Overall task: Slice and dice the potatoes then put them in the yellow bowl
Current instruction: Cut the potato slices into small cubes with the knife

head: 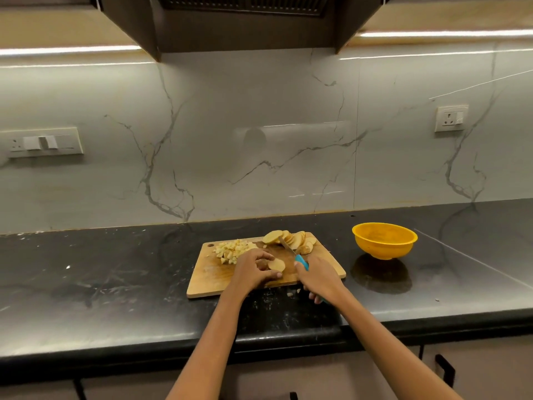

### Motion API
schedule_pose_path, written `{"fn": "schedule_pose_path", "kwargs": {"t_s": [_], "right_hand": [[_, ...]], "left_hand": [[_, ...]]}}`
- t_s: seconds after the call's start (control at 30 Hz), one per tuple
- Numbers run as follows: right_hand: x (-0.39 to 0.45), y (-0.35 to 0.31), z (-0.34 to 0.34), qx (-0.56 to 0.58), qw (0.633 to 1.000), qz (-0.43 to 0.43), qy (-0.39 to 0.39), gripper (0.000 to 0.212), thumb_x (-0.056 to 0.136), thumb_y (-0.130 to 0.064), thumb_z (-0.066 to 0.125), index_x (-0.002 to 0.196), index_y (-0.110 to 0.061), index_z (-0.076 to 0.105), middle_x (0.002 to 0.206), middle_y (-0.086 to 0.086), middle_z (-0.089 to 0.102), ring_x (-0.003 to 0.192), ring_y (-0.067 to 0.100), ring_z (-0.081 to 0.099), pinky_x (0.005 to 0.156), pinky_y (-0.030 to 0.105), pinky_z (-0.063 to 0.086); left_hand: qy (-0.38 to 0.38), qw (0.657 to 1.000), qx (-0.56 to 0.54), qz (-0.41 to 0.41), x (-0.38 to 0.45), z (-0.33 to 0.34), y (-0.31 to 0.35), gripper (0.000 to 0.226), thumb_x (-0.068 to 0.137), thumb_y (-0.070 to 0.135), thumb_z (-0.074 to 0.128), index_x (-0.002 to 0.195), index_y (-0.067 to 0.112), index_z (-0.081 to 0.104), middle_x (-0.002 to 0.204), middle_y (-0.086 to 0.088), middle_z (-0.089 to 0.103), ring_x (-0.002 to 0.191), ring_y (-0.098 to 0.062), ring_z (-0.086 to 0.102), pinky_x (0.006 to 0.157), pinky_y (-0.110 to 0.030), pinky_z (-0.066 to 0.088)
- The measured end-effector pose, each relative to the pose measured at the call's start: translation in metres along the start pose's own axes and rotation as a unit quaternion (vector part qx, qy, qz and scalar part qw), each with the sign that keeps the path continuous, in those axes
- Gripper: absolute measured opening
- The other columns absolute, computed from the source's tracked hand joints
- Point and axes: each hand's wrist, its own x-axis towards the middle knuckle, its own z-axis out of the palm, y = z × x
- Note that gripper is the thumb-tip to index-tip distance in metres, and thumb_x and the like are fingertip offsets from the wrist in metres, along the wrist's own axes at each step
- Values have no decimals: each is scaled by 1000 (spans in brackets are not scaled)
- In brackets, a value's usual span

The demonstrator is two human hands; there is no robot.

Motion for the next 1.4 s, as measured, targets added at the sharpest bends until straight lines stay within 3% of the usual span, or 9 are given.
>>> {"fn": "schedule_pose_path", "kwargs": {"t_s": [0.1, 0.23, 0.4, 0.6, 0.83, 1.03, 1.23, 1.33, 1.4], "right_hand": [[-10, -1, -1, 6, 999, 12, -34, 40, 101, -38, 34, 94, -5, 55, 72, 10, 61, 53, 18, 57, 46, 23, 47], [-20, 0, -4, -10, 999, 23, -47, 41, 102, -38, 31, 91, -5, 55, 72, 10, 60, 54, 17, 57, 46, 22, 46], [-24, -3, -4, -20, 998, 27, -51, 41, 102, -36, 29, 93, -4, 53, 70, 10, 59, 49, 16, 55, 41, 21, 43], [-30, -5, 1, -73, 996, 42, -25, 36, 102, -37, 29, 89, -10, 49, 65, 5, 58, 49, 14, 56, 45, 24, 47], [-31, -7, 2, -90, 994, 56, -27, 39, 102, -38, 29, 89, -8, 50, 63, 6, 59, 47, 14, 56, 43, 22, 44], [-36, -11, 2, -100, 993, 63, -20, 39, 102, -37, 30, 80, -11, 47, 64, 5, 56, 50, 14, 56, 50, 24, 48], [-26, -28, -4, -102, 982, 110, -114, 39, 103, -30, 32, 82, -2, 48, 67, 12, 57, 49, 16, 52, 45, 24, 43], [-18, -38, -10, -48, 979, 132, -149, 36, 103, -24, 29, 77, -5, 46, 72, 11, 50, 53, 16, 47, 47, 23, 39], [-19, -39, -7, -75, 978, 124, -150, 36, 103, -24, 31, 77, -4, 45, 73, 13, 53, 58, 20, 53, 51, 25, 43]], "left_hand": [[20, 1000, 6, -16, -7, 1, -2, 46, 73, 27, 77, 112, 7, 63, 111, -6, 64, 93, -6, 57, 70, -3, 43], [24, 998, 60, -2, -10, 6, 1, 53, 77, 40, 72, 120, 11, 61, 117, -3, 64, 104, -11, 58, 88, -19, 43], [-18, 998, 61, 25, -11, 7, 5, 46, 86, 25, 64, 130, 13, 54, 132, -4, 56, 120, -13, 50, 99, -22, 36], [9, 998, 54, 27, -9, 11, 4, 41, 84, 25, 66, 122, 12, 60, 121, -4, 63, 108, -11, 56, 89, -16, 38], [28, 999, 37, 12, -5, 17, 2, 39, 81, 32, 70, 115, 13, 66, 111, -3, 67, 98, -12, 58, 88, -26, 46], [27, 999, 35, -1, -3, 18, 2, 39, 80, 31, 71, 115, 15, 66, 114, -2, 66, 104, -13, 58, 94, -32, 46], [15, 1000, 23, 4, -2, 16, 2, 38, 80, 28, 71, 114, 13, 67, 113, -3, 68, 103, -12, 60, 91, -26, 45], [13, 1000, 19, 12, -2, 14, 3, 37, 80, 26, 71, 114, 11, 67, 112, -5, 68, 101, -12, 61, 85, -19, 43], [17, 1000, 14, 8, -4, 15, 5, 38, 80, 25, 71, 114, 10, 66, 112, -5, 68, 101, -12, 61, 86, -18, 42]]}}
